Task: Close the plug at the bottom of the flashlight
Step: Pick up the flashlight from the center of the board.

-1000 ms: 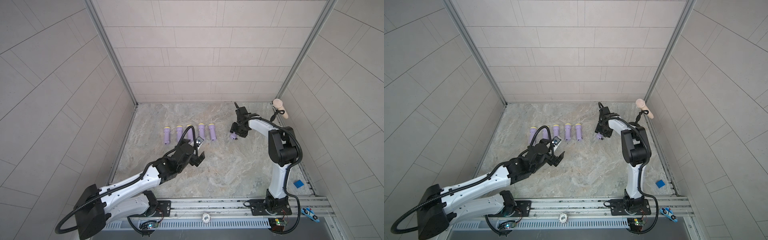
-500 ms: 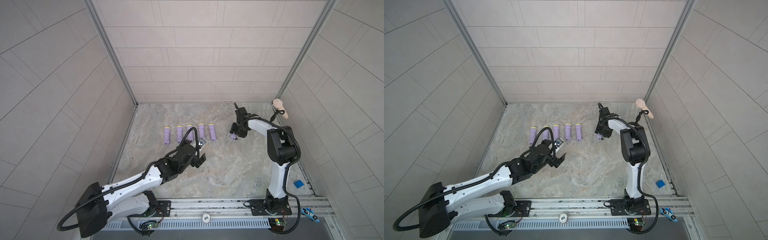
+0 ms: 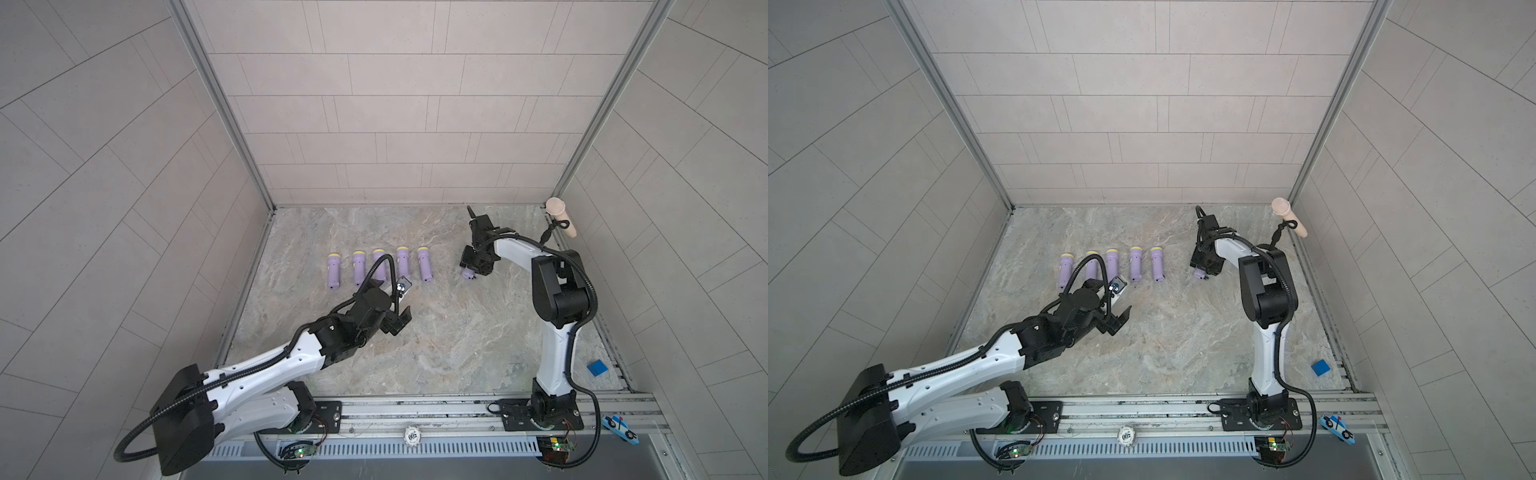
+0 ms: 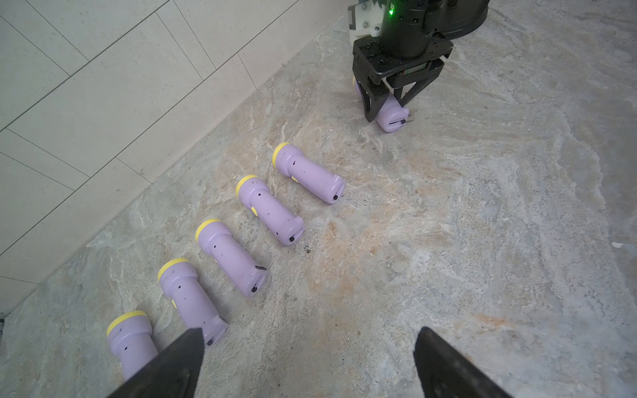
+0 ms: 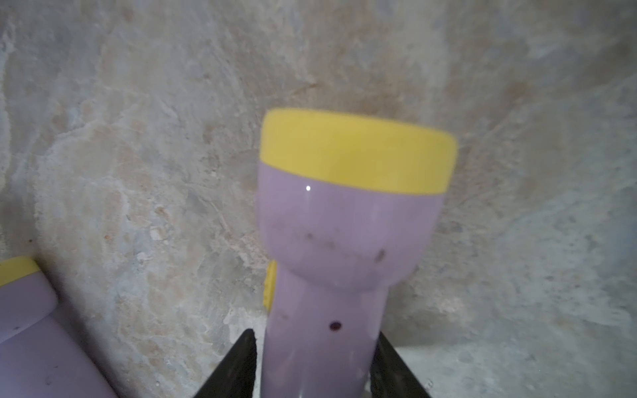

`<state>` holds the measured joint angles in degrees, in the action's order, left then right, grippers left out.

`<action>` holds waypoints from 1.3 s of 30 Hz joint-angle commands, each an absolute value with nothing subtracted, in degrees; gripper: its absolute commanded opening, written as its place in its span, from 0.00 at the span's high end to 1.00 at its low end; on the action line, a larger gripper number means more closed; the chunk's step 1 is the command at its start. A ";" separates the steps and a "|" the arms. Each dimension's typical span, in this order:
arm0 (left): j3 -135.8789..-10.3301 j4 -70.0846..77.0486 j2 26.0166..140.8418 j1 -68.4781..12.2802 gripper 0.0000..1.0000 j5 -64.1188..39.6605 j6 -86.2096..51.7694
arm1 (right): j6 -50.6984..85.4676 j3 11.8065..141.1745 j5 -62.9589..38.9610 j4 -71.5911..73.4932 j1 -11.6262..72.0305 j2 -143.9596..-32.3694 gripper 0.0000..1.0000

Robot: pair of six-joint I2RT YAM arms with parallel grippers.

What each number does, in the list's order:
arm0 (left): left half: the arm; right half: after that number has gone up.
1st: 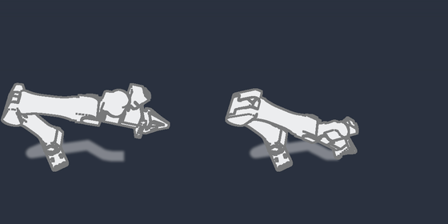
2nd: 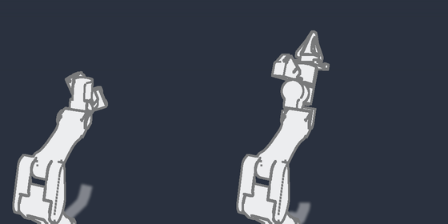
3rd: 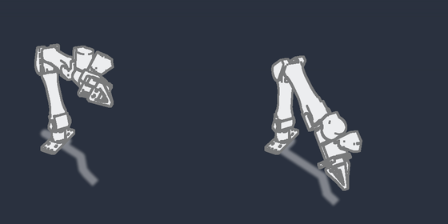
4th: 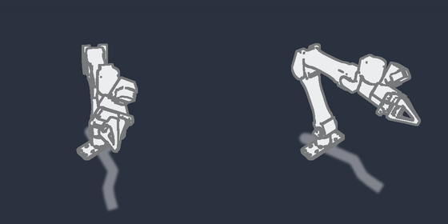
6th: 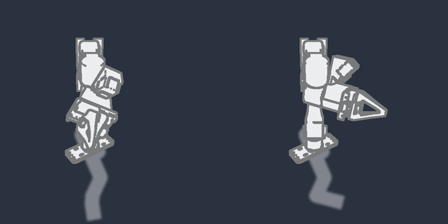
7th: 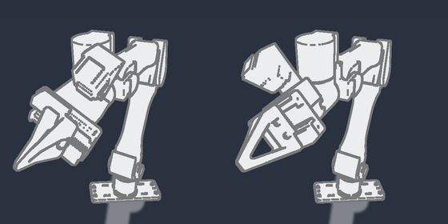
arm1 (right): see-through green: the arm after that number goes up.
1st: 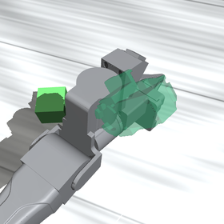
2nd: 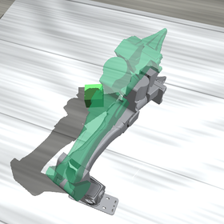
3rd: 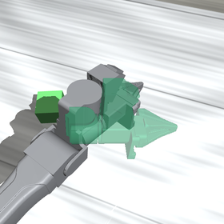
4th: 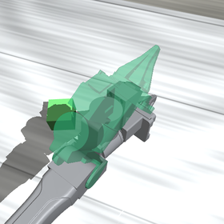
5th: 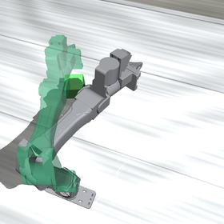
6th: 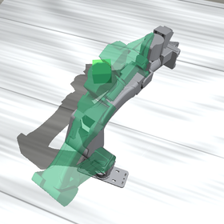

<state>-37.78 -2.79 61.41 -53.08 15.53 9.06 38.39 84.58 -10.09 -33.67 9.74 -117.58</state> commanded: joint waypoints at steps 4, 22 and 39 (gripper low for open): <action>-37.42 -1.81 61.71 -53.35 0.00 16.25 10.28 | 38.26 85.43 -9.11 -34.45 9.29 -119.15 0.47; -37.42 -2.11 61.61 -53.36 0.00 16.93 10.64 | 38.32 85.44 -8.17 -34.52 9.13 -120.17 0.53; -37.79 -2.72 61.54 -53.36 0.00 17.03 10.69 | 38.33 85.03 -9.44 -34.08 9.10 -120.32 0.79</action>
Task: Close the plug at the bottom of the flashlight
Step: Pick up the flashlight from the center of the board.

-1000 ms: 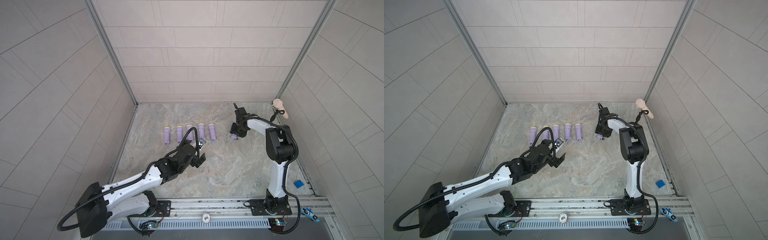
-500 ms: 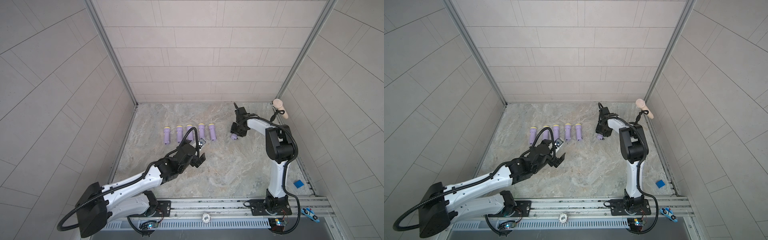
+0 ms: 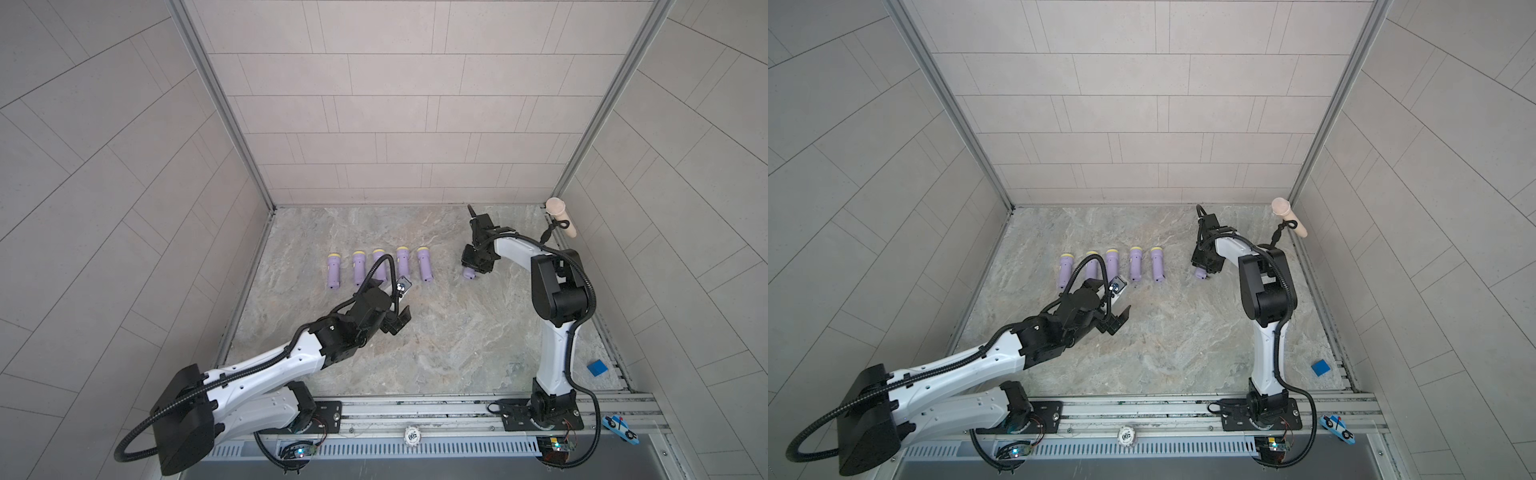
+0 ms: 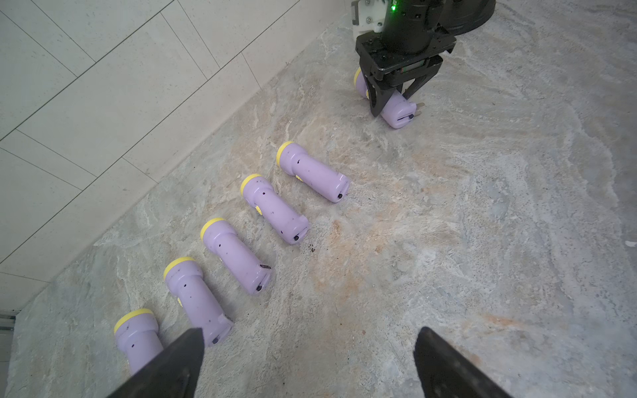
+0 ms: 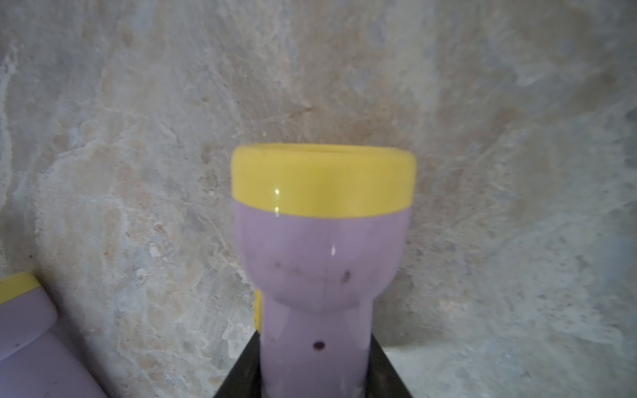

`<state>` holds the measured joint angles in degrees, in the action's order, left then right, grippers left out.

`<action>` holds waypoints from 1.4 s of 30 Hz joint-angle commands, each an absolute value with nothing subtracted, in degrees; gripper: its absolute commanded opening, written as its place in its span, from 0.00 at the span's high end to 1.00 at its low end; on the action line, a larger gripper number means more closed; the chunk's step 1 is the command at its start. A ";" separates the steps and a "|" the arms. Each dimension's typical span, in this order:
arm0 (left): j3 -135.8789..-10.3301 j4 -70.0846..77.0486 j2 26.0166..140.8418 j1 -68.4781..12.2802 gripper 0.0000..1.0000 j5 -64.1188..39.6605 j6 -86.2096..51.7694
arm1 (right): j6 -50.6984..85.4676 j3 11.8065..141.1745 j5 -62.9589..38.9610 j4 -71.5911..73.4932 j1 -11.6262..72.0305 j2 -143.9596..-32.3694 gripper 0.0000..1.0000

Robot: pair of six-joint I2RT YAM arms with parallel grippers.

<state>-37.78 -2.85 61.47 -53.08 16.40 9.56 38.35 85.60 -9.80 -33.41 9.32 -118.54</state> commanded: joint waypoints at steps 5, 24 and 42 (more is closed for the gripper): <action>-37.72 -2.73 61.40 -53.36 0.01 16.52 10.78 | 38.42 84.88 -9.93 -34.26 9.13 -120.23 1.00; -38.67 -3.78 60.98 -53.37 0.00 14.72 10.37 | 39.48 82.29 -13.46 -33.84 9.50 -112.86 1.00; -38.41 -1.69 59.91 -55.58 0.00 14.67 12.04 | 42.41 75.29 -18.51 -33.65 12.74 -96.81 1.00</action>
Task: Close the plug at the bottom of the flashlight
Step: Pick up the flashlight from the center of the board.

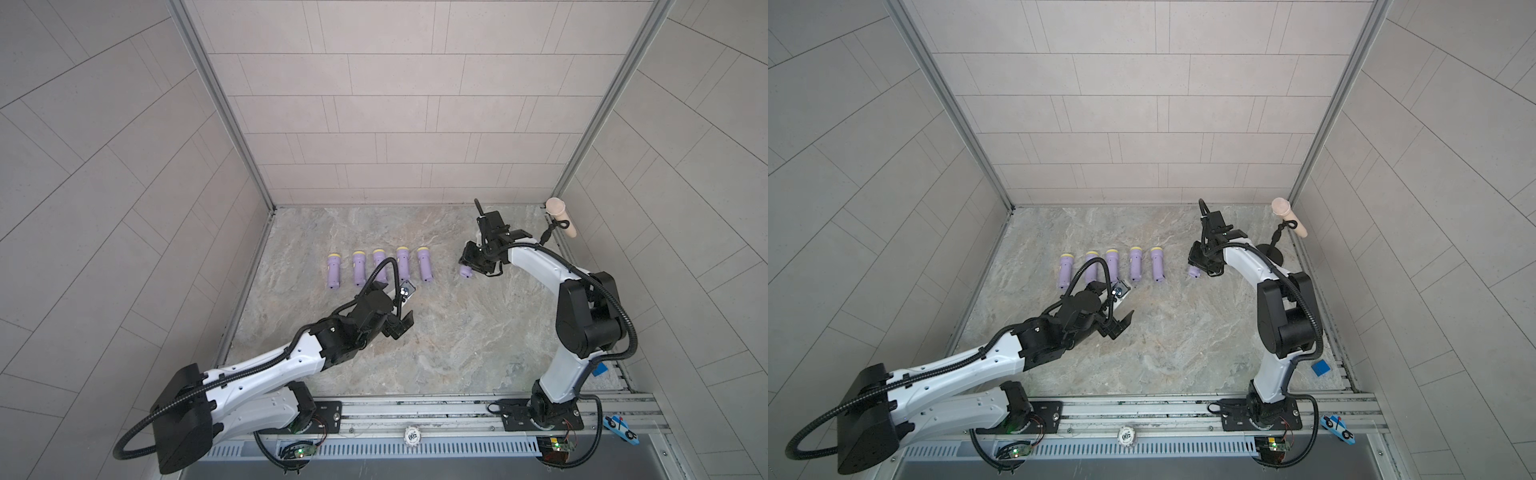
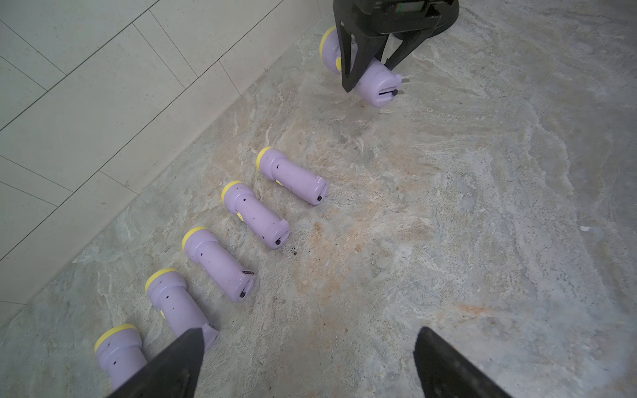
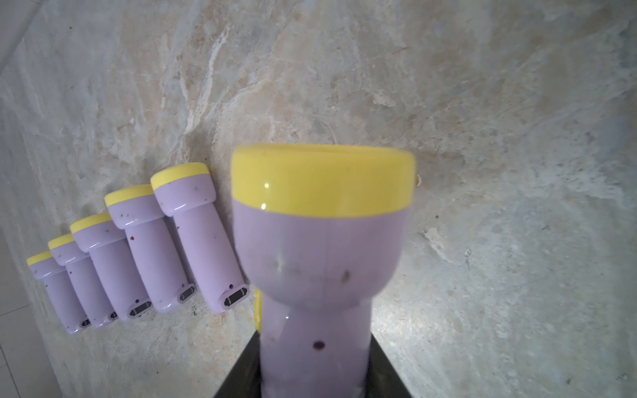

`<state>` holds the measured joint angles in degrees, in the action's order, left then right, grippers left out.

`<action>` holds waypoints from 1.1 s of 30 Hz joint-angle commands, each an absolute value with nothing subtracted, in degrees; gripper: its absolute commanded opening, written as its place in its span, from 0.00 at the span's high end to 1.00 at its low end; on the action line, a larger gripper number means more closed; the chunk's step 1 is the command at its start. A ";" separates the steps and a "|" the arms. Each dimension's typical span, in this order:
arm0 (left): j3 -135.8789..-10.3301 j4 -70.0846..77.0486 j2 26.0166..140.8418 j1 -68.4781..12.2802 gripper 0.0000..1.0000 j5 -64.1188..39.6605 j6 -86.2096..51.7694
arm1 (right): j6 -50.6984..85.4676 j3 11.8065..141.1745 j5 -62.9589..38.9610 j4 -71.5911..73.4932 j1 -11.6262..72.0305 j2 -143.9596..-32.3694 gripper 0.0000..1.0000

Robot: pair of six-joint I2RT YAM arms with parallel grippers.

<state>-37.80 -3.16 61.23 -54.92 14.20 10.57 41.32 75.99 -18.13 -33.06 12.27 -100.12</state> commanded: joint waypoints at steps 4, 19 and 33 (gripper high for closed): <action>-39.17 -1.42 60.09 -56.98 0.00 14.91 13.13 | 43.44 73.47 -19.65 -33.87 13.26 -92.58 1.00; -40.90 6.81 62.43 -62.46 0.01 17.17 19.63 | 52.53 65.93 -18.19 -37.95 16.51 -73.63 1.00; -44.34 16.88 70.64 -65.19 0.01 13.35 23.22 | 56.58 58.12 -16.94 -39.98 17.23 -57.68 1.00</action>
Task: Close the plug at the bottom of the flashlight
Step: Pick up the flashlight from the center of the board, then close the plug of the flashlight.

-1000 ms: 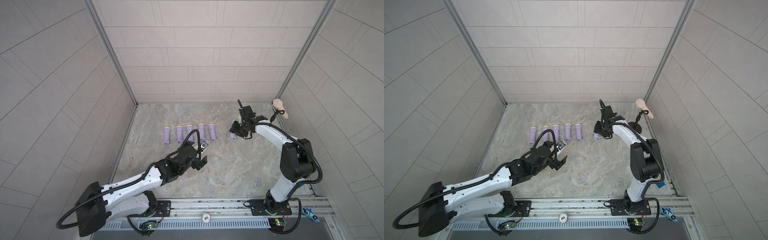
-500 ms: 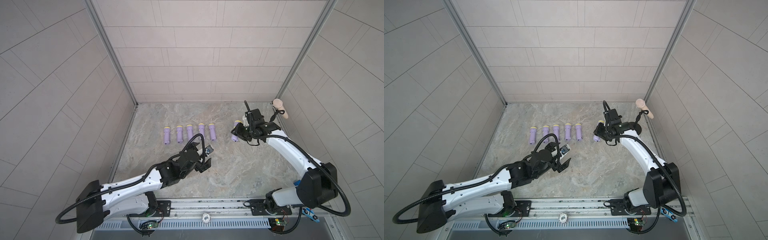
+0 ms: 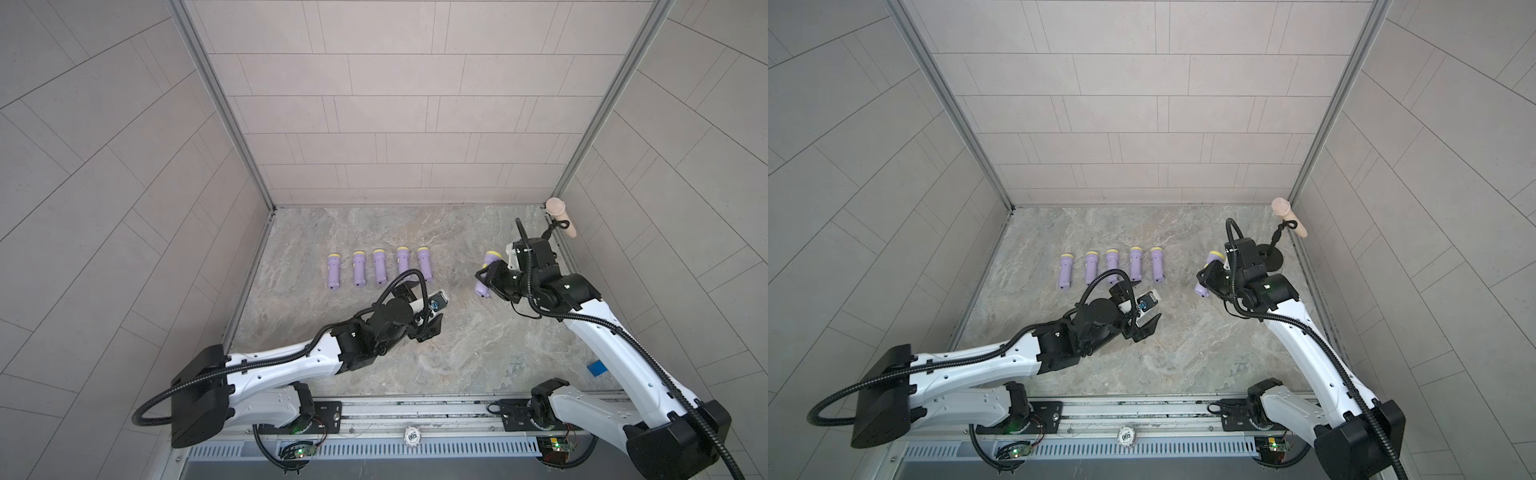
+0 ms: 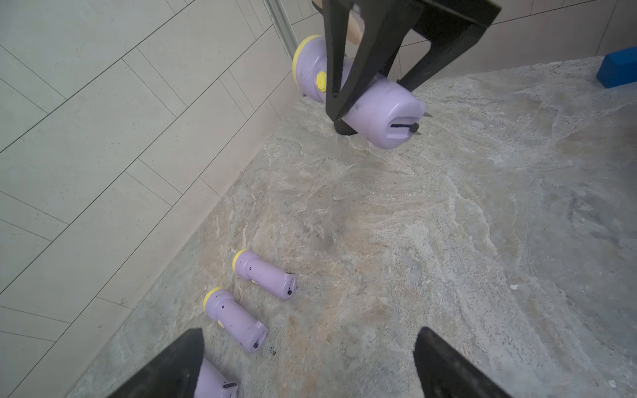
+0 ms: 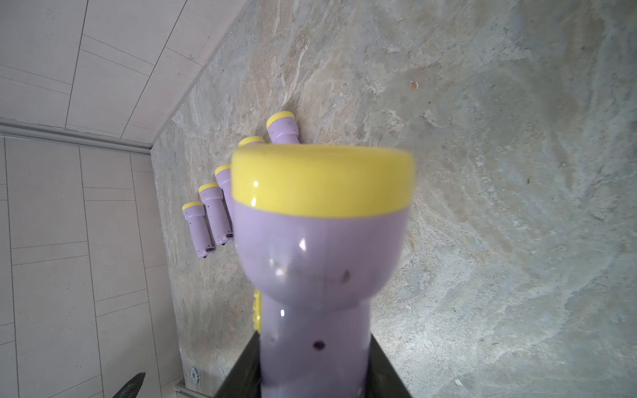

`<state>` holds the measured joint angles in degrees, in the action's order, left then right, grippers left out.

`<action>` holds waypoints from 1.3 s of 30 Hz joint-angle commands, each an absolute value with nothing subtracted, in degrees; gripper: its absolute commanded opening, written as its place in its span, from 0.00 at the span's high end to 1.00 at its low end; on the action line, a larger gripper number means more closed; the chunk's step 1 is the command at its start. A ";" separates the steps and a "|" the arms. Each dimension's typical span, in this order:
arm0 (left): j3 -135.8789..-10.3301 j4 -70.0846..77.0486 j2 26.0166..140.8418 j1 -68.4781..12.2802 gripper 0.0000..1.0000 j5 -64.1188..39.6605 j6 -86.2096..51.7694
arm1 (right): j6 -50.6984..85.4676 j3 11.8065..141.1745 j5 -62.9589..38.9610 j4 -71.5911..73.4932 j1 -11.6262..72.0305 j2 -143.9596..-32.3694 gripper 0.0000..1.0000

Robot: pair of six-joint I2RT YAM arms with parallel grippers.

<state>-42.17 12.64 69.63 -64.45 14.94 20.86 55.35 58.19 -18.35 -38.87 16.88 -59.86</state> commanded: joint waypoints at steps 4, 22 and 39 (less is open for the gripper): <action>-44.97 20.27 73.23 -66.08 0.00 12.56 24.98 | 57.99 56.48 -17.96 -39.40 17.31 -55.69 1.00; -42.57 31.78 78.82 -69.18 0.01 7.65 32.02 | 67.37 54.33 -19.77 -38.80 17.31 -55.06 1.00; -44.21 35.34 83.70 -69.34 0.04 4.67 32.27 | 71.52 52.92 -21.17 -36.78 17.39 -55.54 1.00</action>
<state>-43.03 33.12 83.22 -69.04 5.82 31.14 69.80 53.15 -20.86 -38.54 16.99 -55.86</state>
